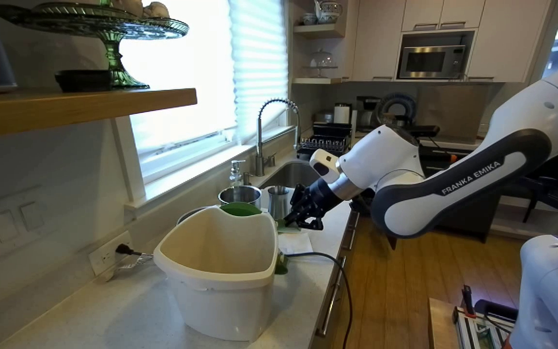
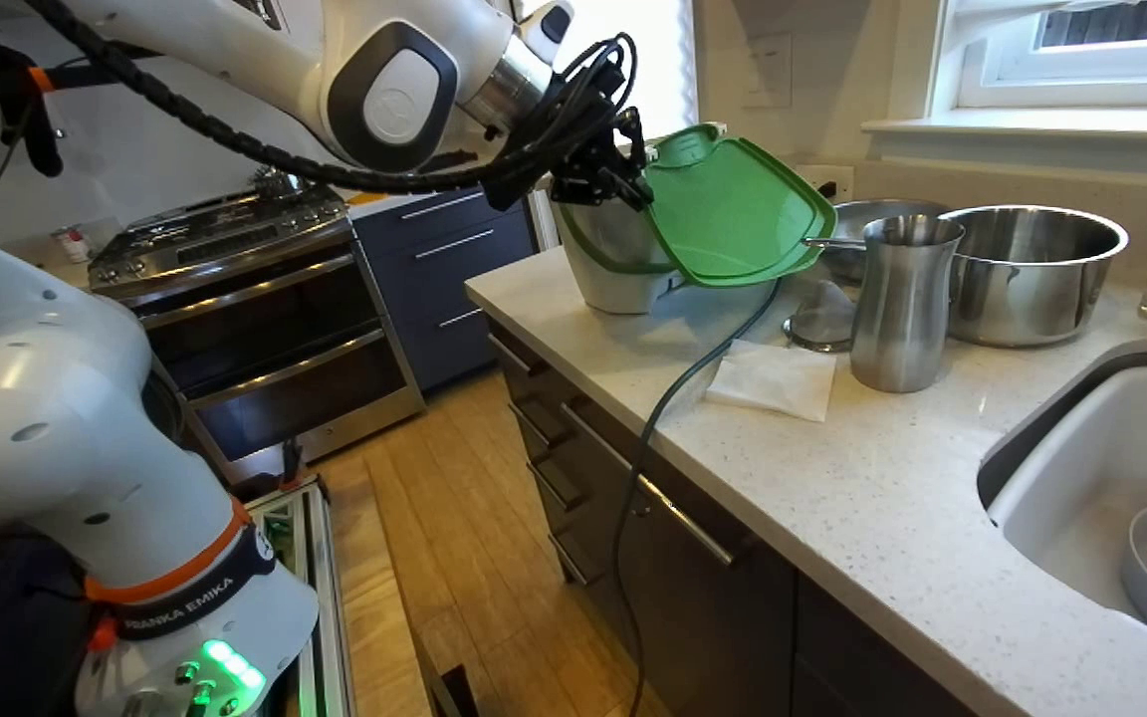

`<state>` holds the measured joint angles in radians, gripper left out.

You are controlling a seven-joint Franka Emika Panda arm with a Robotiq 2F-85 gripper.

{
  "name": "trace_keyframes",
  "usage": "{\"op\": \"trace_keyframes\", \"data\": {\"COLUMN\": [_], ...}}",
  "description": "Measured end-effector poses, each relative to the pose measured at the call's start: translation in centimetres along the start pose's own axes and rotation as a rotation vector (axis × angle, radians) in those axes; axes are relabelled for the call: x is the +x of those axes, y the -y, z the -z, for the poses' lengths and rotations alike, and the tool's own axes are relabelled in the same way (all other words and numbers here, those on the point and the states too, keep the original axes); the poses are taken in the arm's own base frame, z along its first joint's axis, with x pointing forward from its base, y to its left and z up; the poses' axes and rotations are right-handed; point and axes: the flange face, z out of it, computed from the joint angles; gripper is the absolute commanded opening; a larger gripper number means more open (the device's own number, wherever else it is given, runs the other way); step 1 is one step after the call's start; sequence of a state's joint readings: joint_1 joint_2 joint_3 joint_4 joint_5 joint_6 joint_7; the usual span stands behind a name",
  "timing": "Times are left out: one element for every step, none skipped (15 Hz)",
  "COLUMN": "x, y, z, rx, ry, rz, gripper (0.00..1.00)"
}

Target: Close the bin

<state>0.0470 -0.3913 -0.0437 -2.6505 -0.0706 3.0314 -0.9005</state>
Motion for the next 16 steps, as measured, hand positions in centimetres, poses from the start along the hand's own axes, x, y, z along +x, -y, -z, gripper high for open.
{"op": "trace_keyframes", "data": {"x": [0.2, 0.4, 0.6, 0.8, 1.0, 1.1, 1.2, 1.2, 1.1, 0.9, 0.5, -0.1, -0.7, -1.4, -2.0, -2.5], "y": [0.0, -0.1, -0.1, -0.1, -0.2, -0.1, -0.1, -0.1, -0.1, -0.2, -0.1, 0.0, 0.3, 0.5, 0.8, 1.0], "z": [0.4, 0.8, 1.2, 1.5, 1.8, 2.1, 2.3, 2.4, 2.4, 2.4, 2.2, 1.9, 1.5, 1.1, 0.8, 0.4], "rx": [-0.01, -0.021, -0.031, -0.042, -0.051, -0.059, -0.064, -0.068, -0.069, -0.065, -0.053, -0.031, -0.002, 0.03, 0.062, 0.095], "ry": [-0.001, -0.003, -0.004, -0.004, -0.004, -0.004, -0.003, -0.002, -0.001, 0.003, 0.014, 0.03, 0.05, 0.067, 0.08, 0.089], "rz": [0.026, 0.05, 0.075, 0.101, 0.126, 0.147, 0.163, 0.171, 0.17, 0.165, 0.153, 0.137, 0.115, 0.089, 0.057, 0.019], "gripper": [0.04, 0.04, 0.04, 0.04, 0.04, 0.38, 0.4, 0.47, 0.54, 0.61, 0.69, 0.76, 0.85, 0.92, 0.99, 1.0]}}
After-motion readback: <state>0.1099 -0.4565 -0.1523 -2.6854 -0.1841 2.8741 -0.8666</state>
